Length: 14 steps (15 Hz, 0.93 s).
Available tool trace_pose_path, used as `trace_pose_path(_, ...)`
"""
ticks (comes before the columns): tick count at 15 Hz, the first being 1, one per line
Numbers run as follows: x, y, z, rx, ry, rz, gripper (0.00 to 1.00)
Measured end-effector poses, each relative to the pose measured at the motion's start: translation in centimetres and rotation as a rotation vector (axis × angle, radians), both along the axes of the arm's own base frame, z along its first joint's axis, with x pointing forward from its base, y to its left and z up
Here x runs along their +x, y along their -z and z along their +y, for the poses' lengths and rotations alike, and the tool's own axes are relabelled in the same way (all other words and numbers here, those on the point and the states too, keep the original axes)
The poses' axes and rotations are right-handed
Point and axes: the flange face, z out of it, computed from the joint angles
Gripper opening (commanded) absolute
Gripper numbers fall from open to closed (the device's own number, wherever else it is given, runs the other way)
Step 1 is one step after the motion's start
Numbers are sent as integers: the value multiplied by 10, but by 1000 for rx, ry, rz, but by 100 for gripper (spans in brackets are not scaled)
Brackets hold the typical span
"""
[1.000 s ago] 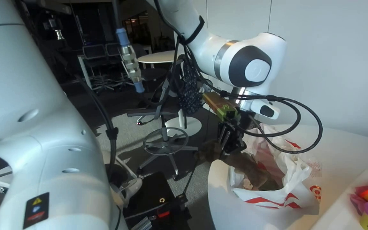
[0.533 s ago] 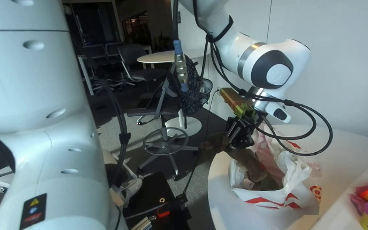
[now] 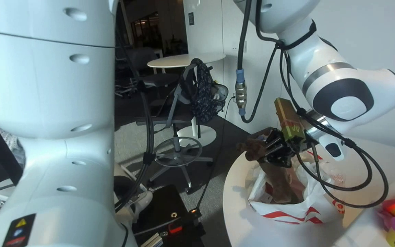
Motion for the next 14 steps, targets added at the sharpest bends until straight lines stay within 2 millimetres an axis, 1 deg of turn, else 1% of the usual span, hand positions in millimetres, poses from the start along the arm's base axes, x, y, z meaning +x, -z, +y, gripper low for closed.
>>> trace_pose_path(3,8,4,-26,72,80,10,8)
trace_pose_path(5,12,-1,-37,117,104,14,8)
trace_pose_path(7,14,-9,-44,157,111,10,8)
trace_pose_path(10,18,-14,-49,172,118,5,7)
trace_pose_path(12,19,-6,-47,173,114,17,6)
trace_pose_path(14,21,6,-37,177,99,37,7)
